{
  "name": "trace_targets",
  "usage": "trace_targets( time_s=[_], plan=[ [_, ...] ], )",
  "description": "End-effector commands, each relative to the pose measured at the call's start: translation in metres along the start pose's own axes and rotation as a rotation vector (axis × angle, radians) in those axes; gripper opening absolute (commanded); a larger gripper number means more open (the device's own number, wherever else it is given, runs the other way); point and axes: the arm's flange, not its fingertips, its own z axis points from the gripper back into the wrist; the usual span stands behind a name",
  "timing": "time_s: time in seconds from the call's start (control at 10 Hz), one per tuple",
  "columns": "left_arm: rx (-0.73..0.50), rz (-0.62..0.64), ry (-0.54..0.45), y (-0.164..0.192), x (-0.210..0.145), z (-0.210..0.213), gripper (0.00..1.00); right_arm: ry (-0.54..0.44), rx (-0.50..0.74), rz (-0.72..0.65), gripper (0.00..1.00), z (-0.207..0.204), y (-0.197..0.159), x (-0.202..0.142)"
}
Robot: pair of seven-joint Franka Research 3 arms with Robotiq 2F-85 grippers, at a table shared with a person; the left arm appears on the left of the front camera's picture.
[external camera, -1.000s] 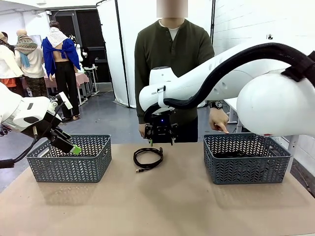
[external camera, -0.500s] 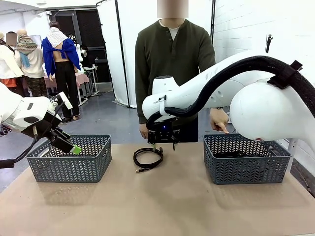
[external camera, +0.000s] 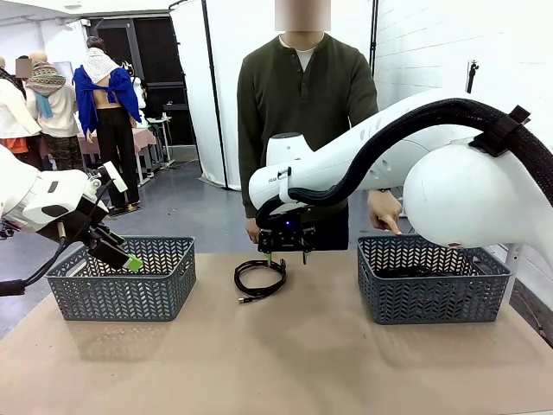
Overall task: Organize the cables according to human instructions.
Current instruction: Pick up a bundle of cables and place it in the basket indicated by the human.
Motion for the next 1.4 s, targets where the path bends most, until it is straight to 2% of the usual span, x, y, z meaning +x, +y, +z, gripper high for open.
trace_targets(
  time_s=[0.0, 0.3, 1.3],
  plan=[
    [-0.007, 0.007, -0.012, 0.002, 0.0, -0.001, 1.0, -0.002, -0.001, 0.0, 1.0, 0.003, -0.001, 0.0],
    [-0.007, 0.007, -0.012, 0.002, 0.0, -0.001, 1.0, 0.025, -0.009, -0.071, 1.0, -0.008, 0.002, 0.008],
    [-0.007, 0.007, -0.012, 0.002, 0.0, -0.001, 1.0, 0.021, -0.048, -0.228, 1.0, -0.049, 0.0, 0.03]
  ],
)
